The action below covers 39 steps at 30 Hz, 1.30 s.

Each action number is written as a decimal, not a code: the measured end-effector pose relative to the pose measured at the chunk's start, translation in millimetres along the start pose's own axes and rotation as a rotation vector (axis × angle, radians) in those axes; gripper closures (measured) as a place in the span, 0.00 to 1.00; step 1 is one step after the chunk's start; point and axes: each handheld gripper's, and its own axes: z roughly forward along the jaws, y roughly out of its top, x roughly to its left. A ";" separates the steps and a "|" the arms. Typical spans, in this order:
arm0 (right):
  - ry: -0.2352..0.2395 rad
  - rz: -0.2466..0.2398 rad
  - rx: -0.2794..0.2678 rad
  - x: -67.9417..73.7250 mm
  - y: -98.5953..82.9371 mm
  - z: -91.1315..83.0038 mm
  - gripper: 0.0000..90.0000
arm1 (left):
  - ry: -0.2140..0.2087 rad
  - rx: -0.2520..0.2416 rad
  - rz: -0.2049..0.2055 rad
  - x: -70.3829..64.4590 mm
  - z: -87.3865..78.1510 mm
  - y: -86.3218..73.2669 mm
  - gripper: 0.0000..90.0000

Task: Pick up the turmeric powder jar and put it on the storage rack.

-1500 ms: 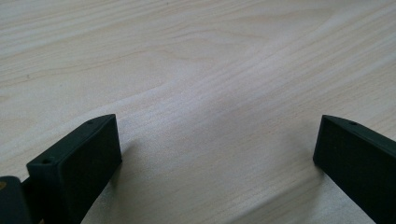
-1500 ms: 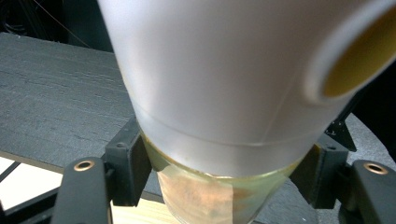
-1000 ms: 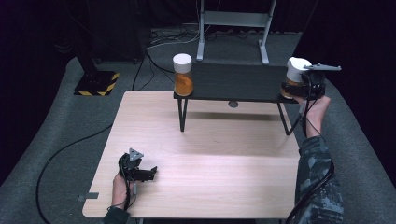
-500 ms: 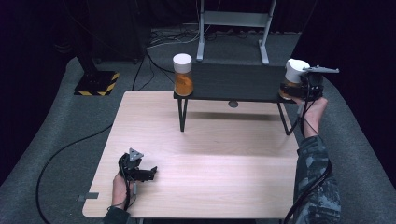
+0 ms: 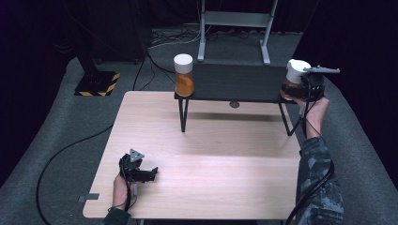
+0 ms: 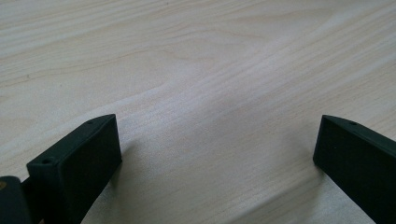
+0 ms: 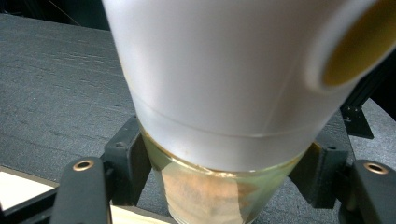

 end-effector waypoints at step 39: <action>0.113 -0.047 0.294 22.3 -163.8 -33.9 0.00 | 0.003 -0.002 -0.002 -0.8 0.2 0.0 0.00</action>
